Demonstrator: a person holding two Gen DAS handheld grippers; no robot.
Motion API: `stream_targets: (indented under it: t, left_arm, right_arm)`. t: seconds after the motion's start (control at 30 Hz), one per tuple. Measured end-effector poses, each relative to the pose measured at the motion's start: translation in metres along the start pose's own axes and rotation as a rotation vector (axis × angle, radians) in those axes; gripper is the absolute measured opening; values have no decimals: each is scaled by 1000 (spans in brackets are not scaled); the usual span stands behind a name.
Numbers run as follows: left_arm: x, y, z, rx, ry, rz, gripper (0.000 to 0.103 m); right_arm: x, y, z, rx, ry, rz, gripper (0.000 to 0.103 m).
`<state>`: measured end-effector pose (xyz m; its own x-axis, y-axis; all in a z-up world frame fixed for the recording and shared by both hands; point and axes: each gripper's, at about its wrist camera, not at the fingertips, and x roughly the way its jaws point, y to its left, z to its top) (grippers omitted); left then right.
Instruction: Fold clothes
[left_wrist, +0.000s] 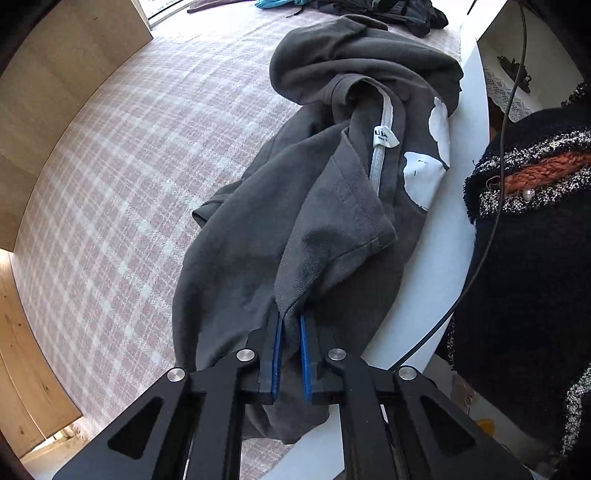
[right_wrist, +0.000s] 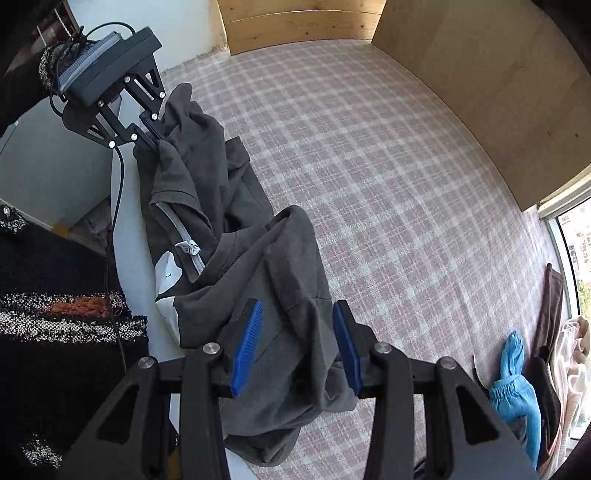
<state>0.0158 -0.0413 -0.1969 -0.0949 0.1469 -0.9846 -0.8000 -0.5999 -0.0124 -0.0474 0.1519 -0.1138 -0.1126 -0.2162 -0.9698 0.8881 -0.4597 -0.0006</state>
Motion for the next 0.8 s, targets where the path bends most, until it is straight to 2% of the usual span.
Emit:
stream_targets:
  t: [0.1, 0.23, 0.4, 0.47, 0.5, 0.53, 0.67, 0.8]
  left_arm:
    - [-18, 1, -9, -40, -48, -22, 6]
    - [-31, 0, -18, -77, -77, -4, 6]
    - [-35, -1, -23, -119, -95, 7, 6]
    - [-38, -1, -26, -128, -101, 17, 6]
    - [-41, 0, -27, -138, -109, 26, 6]
    - [-46, 1, -29, -153, -124, 38, 6]
    - [-78, 21, -38, -251, -244, 102, 4]
    - [-136, 55, -40, -331, -371, 241, 4]
  right_arm:
    - [19, -1, 9, -31, 38, -6, 41]
    - [42, -13, 18, -13, 63, -5, 41]
    - [64, -37, 12, 153, 57, 159, 41]
    - [57, -37, 3, 175, 41, 156, 35]
    - [48, -37, -1, 184, 26, 128, 19]
    - [34, -38, -7, 210, -5, 105, 11]
    - [-39, -47, -35, 340, -172, 19, 10]
    - [-137, -51, -61, 455, -357, -192, 9]
